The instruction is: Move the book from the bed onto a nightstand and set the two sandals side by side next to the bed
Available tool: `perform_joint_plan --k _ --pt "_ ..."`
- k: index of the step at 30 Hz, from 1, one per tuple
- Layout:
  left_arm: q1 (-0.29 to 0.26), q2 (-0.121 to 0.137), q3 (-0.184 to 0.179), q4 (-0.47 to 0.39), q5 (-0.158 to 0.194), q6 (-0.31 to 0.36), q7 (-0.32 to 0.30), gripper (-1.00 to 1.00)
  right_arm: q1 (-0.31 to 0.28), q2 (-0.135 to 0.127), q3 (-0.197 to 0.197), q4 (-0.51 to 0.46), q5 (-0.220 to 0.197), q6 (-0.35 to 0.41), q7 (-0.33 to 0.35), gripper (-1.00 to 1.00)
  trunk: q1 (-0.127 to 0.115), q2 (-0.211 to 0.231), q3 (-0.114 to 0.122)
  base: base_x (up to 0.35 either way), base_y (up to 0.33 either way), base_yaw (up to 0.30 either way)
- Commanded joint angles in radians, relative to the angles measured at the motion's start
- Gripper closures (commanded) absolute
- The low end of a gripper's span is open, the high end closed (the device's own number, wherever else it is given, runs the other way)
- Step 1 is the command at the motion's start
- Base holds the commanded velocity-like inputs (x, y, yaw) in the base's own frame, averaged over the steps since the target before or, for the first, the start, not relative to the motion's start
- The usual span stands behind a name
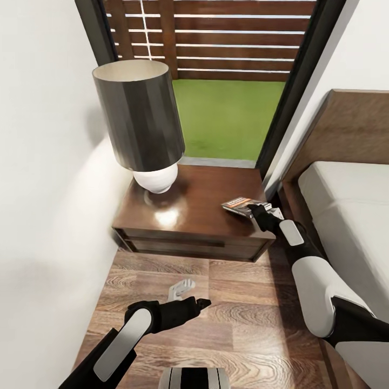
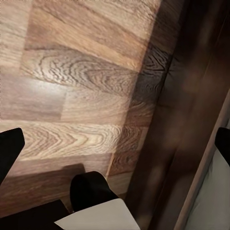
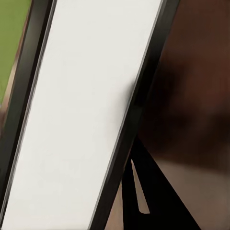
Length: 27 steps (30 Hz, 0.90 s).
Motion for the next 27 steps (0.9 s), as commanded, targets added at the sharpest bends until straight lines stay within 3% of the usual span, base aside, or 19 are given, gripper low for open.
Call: perform_joint_plan --k 1,12,27 --pt "-0.001 0.001 -0.002 -0.002 0.009 -0.002 0.010 -1.00 0.001 0.000 -0.007 0.002 0.028 0.007 -0.015 1.00 0.000 0.000 -0.001 0.039 0.000 0.000" --pt "0.000 -0.006 -0.003 -0.002 -0.025 -0.007 0.010 -1.00 0.004 -0.001 -0.007 0.004 0.028 0.006 -0.015 1.00 0.000 0.000 -0.001 0.127 0.000 0.000" --pt "0.005 -0.021 0.005 -0.003 -0.029 -0.009 0.015 -1.00 0.005 0.005 -0.004 0.004 0.029 -0.004 -0.015 1.00 0.000 0.000 -0.001 0.033 0.000 0.000"
